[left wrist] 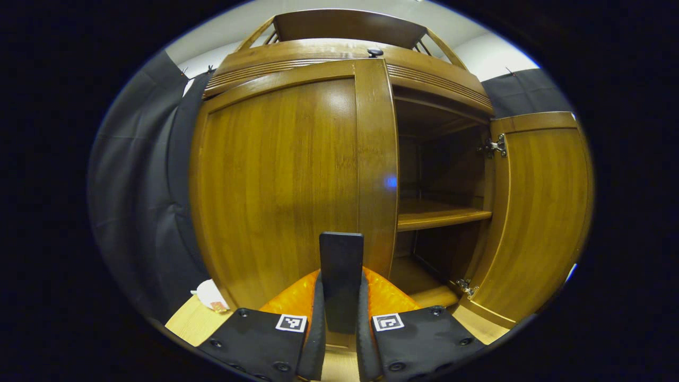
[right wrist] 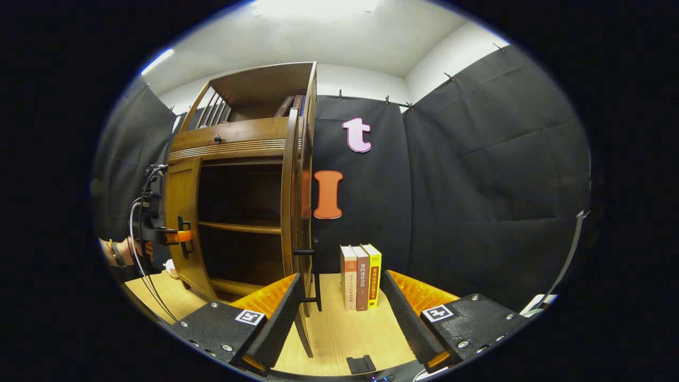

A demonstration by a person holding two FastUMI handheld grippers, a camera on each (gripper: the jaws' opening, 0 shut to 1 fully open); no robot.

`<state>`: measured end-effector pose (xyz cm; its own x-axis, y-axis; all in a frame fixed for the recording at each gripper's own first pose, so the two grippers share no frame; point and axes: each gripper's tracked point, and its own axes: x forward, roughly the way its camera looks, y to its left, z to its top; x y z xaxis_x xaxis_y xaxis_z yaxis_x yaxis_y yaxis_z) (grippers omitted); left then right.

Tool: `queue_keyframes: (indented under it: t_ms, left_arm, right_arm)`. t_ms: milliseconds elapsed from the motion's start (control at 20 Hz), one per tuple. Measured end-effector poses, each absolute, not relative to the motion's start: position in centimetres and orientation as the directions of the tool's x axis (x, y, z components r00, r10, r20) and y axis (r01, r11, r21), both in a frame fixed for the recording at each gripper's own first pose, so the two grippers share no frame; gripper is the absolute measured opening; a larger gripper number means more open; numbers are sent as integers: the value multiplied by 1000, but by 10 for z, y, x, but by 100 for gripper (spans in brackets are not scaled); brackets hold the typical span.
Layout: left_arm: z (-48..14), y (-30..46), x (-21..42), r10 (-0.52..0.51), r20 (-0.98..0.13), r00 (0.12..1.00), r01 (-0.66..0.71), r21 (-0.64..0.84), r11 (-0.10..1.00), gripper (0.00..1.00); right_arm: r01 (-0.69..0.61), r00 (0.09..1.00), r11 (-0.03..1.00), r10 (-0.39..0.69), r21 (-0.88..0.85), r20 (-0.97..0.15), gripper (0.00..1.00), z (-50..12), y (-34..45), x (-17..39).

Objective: Open the right door of the double-door shoe cabinet with the right hand, and open the left door with the left hand.

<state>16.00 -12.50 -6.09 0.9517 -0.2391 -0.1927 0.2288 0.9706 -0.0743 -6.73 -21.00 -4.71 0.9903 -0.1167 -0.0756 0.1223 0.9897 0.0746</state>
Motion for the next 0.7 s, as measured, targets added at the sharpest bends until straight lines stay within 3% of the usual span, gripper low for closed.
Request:
queue_keyframes:
  t_ms: [700]
  left_arm:
    - [-47,-15,69,-102,-159,982,92,-69,993,23]
  right_arm:
    - [106,991,991,-99,76,-90,92,-46,-195,-58]
